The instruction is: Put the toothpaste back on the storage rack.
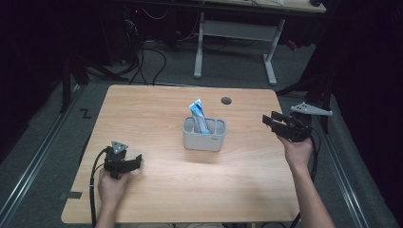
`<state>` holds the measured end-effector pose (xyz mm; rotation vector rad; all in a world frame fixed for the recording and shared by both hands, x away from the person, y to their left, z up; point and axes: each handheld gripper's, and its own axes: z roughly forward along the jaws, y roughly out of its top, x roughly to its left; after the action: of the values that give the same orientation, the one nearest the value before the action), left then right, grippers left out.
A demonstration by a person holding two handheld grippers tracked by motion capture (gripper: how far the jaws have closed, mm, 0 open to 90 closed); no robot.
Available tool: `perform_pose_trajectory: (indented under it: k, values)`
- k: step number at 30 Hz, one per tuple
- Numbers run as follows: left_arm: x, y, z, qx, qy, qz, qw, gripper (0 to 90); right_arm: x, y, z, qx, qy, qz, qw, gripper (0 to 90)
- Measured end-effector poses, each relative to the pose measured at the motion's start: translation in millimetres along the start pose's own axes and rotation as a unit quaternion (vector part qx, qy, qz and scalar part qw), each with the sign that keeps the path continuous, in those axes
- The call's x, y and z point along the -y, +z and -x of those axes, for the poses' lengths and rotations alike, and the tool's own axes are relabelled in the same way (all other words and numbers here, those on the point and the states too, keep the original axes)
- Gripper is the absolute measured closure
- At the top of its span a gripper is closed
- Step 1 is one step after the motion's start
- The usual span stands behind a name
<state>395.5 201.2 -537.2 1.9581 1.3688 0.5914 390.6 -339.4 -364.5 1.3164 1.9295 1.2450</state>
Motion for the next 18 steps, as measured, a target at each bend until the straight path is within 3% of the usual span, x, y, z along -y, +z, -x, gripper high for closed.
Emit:
perform_pose_trajectory:
  k: [18]
  values:
    - [0.2, -0.2, -0.6, -0.002, -0.004, -0.001, 1.0, 23.0, 30.7, -6.7, 4.1, 0.005, 0.022, -0.007, 0.9997, 54.0]
